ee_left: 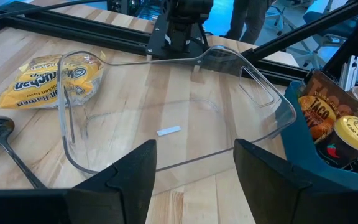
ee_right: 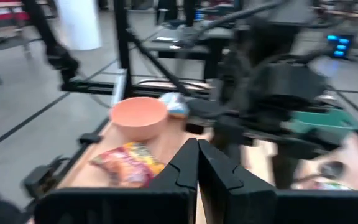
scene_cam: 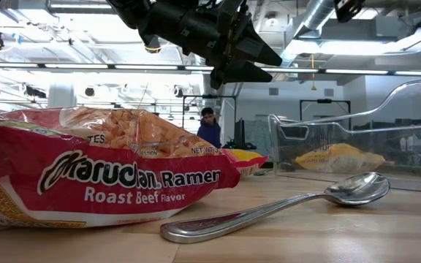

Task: Pick & Place Food Item
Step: Put the orange noodle pack into the transparent bin

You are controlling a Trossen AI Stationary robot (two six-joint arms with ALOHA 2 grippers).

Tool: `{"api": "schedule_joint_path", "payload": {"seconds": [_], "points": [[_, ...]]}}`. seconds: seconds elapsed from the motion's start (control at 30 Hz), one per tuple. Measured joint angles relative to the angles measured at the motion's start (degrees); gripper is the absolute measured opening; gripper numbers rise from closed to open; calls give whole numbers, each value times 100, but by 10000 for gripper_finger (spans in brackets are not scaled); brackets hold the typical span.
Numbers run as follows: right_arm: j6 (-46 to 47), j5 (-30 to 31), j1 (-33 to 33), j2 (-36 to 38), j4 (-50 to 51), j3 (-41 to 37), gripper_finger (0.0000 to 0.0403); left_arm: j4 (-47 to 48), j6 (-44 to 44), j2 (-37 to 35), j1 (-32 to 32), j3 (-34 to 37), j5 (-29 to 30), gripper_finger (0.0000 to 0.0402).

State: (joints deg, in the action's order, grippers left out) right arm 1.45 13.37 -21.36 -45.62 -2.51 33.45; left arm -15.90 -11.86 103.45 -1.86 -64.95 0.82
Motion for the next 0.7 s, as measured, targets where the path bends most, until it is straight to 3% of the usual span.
{"api": "schedule_joint_path", "payload": {"seconds": [0.17, 0.43, 0.7], "points": [[80, 17, 709, 226, 221, 0, 1, 0, 0, 0, 0, 0, 0, 209], [958, 216, 1727, 336, 943, 2, 1, 2, 0, 1, 1, 0, 0, 209], [1850, 214, 2274, 333, 1805, 2, 1, 13, -27, -1, 1, 0, 0, 209]]}}
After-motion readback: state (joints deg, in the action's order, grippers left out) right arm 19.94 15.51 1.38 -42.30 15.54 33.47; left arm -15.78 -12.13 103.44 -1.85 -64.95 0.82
